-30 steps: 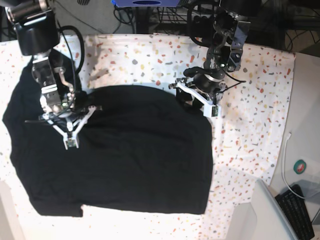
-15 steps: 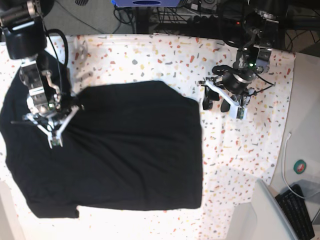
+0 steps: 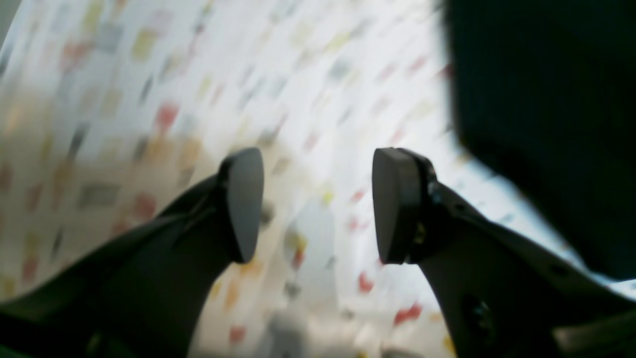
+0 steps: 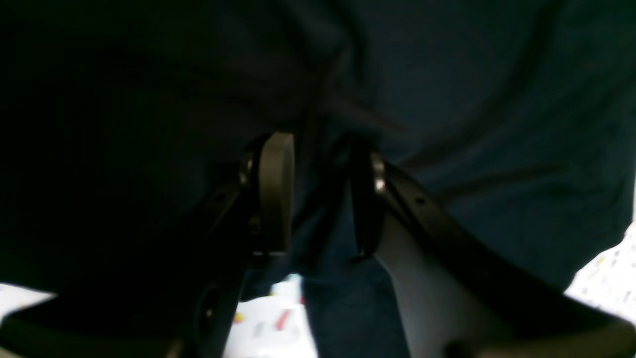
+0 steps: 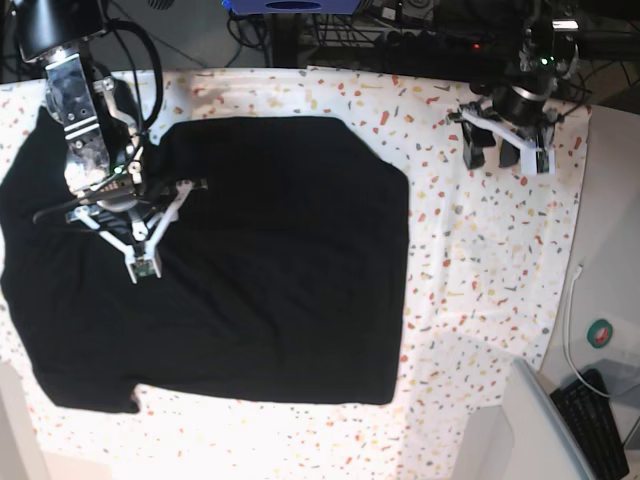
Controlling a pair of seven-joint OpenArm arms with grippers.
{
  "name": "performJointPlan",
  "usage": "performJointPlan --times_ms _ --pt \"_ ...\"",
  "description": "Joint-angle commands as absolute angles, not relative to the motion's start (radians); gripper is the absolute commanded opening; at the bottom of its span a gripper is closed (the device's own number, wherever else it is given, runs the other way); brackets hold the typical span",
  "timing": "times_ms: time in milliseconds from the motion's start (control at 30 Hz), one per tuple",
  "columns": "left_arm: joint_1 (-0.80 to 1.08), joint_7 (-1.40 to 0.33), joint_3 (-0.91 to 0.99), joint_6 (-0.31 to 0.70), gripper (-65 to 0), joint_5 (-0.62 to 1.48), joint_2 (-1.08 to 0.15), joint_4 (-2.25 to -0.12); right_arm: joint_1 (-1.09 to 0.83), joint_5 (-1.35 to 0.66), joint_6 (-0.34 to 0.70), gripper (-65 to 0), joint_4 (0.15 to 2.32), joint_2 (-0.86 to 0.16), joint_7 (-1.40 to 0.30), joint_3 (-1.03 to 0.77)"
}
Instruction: Layout the t-shirt on the table in an organized manner, then fold the t-shirt properly
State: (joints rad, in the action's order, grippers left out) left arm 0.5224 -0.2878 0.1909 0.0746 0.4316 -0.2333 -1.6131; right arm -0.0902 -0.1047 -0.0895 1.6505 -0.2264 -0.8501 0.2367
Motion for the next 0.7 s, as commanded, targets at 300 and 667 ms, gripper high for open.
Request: performJointPlan --times_ms 300,667 --pt "0.226 -0.26 -0.185 0.007 -65.0 0.432 -0.131 -1.512 -0.015 -0.094 -0.09 -64.2 1.56 -0.269 -0.825 -0.045" --pt "0.01 -0.386 -0.248 -0.03 -65.0 0.43 -0.188 -1.17 0.145 -0.096 -0.085 -65.0 0.898 -0.4 -0.541 -0.087"
